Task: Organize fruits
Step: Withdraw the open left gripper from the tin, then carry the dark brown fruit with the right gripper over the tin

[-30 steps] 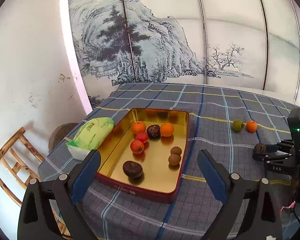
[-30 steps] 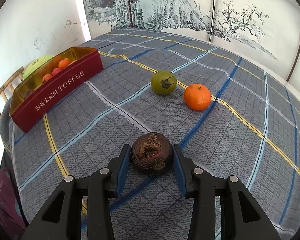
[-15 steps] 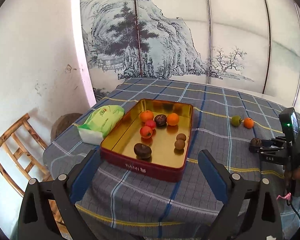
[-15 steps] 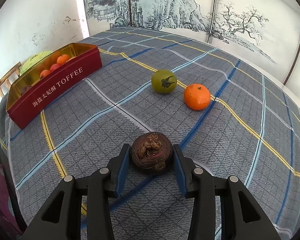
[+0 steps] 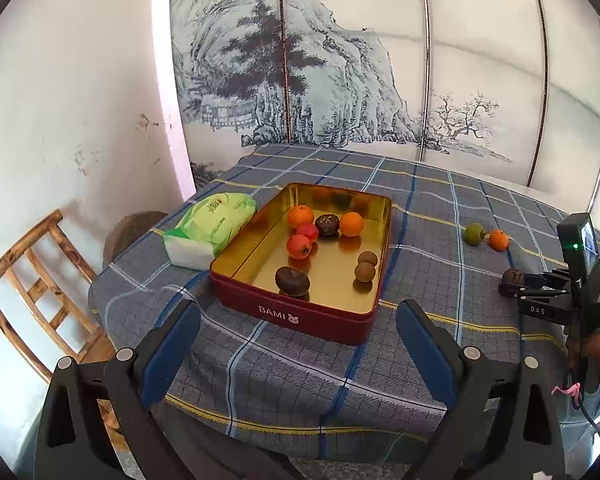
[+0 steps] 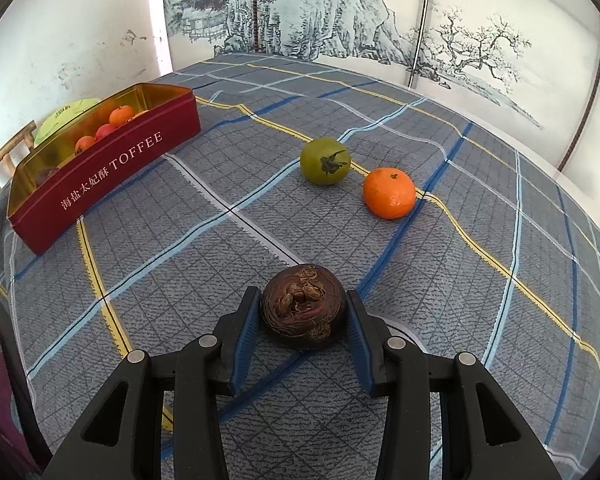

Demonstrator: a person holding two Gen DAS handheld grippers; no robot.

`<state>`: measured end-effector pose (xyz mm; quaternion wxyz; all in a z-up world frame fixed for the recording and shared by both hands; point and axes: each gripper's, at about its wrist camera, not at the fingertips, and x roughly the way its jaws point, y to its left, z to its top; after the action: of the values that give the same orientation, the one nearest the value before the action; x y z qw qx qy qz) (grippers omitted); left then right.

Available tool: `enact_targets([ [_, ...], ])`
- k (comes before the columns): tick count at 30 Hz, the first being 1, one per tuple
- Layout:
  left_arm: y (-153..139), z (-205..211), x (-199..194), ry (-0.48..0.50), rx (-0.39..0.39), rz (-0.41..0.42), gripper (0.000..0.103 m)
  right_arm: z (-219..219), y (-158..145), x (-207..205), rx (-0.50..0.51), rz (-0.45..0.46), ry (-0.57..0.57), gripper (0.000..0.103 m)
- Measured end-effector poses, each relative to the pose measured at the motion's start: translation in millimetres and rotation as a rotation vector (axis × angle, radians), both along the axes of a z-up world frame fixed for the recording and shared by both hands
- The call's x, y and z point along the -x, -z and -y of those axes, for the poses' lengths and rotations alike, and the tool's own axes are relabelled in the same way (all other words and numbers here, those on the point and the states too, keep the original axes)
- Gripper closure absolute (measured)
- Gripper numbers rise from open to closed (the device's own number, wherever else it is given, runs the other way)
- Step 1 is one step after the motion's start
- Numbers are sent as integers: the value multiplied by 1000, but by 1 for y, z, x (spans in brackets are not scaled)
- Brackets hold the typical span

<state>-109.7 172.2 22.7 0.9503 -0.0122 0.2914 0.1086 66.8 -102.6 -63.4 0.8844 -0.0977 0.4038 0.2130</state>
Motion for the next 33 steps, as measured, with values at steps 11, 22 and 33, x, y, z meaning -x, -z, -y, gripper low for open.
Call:
enact_targets([
  [11,4,-6,1,-18,8,-24,6,-1,-3,6,-39,-42,14,61],
  [22,12,-14,1,-33,32,-54,6,-32,-33,30,-100,-26,-72,61],
  [33,15,-18,1,-40,49,-68,6,-105,-78,54,-151,26,-263,61],
])
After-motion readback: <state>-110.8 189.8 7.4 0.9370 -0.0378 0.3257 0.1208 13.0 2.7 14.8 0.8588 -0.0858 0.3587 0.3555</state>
